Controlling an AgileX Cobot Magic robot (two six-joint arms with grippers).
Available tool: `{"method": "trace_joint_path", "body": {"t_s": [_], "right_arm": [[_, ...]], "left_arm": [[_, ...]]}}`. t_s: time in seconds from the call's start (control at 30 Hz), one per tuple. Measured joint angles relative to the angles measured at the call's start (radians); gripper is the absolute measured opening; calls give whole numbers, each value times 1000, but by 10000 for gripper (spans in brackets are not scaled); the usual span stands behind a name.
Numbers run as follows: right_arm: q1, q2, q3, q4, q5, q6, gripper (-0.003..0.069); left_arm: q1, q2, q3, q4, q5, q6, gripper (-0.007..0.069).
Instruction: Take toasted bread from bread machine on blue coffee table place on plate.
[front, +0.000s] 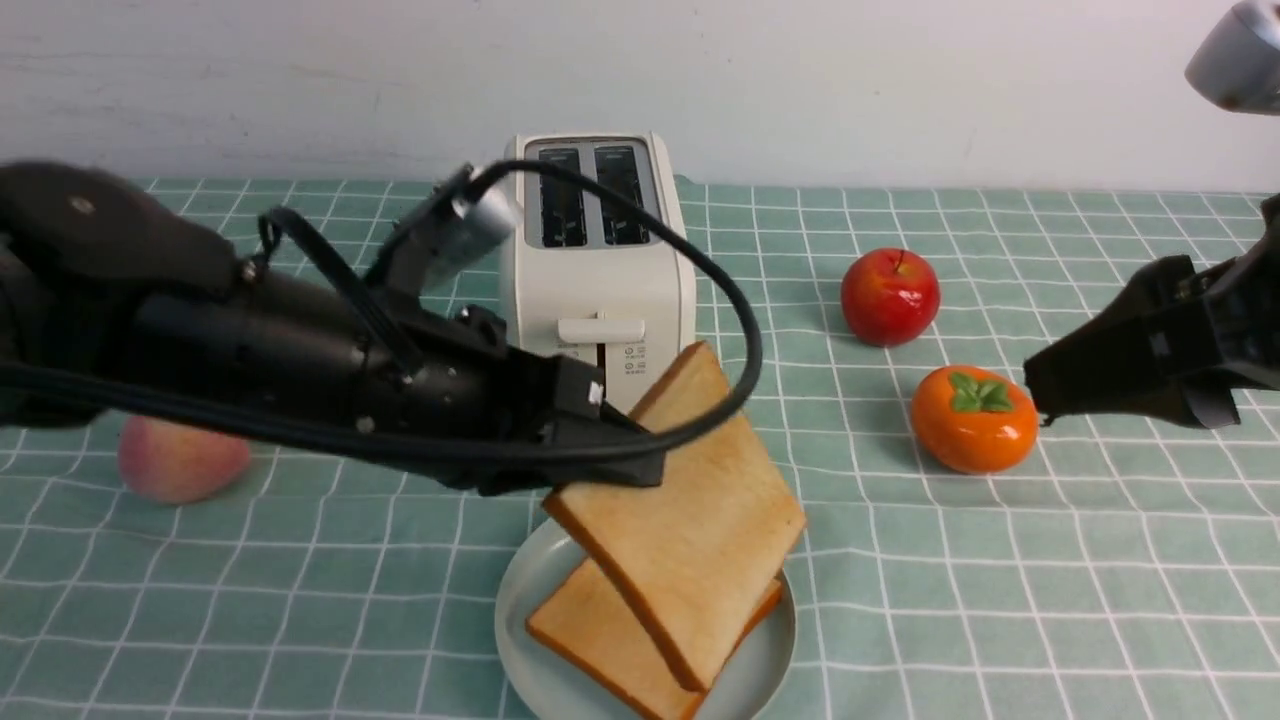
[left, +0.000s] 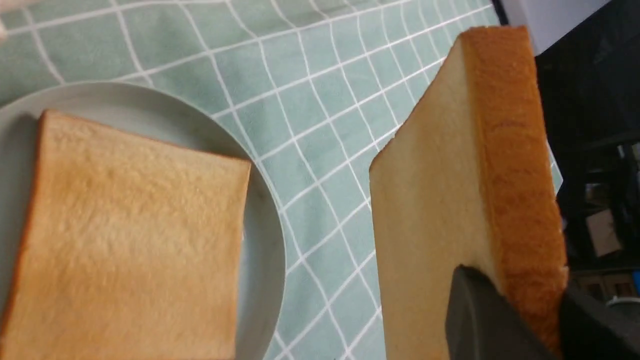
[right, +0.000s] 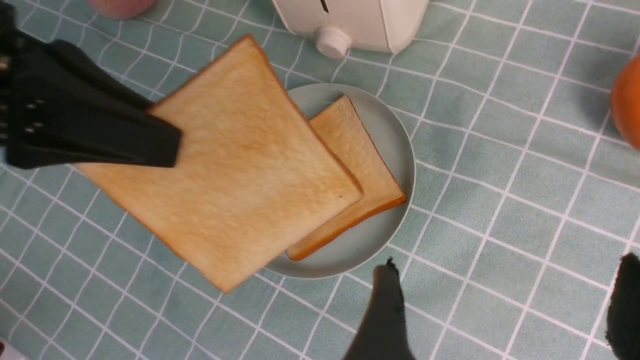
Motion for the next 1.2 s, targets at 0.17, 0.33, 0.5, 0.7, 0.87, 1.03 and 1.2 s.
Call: {"method": "trace_joint_path", "body": {"t_s": [0.17,0.33,0.5,0.7,0.87,1.03,1.2], "right_arm": [[0,0,0,1,8,0,549],[0,0,0,1,30,0,549],[0,0,0,4,44,1,536],[0,-7,0,-72,54,90,349],[0,-69,27,-215,28,237,51],[0,-300,185,-294,-173,268,-18],[0,-593,463,-295,-411,226,-18]], "left_arm": [[0,130,36,-122,-114,45,72],[0,219,38,-76,-216,-115,118],[3,210,38,190,-331,-258,361],[135,110,23,536,-334,-533,633],[306,-26,-52,678,-114,-642,626],[316,-177,-57,636,-14,-614,435],[171,-320,-42,585,12,-539,146]]}}
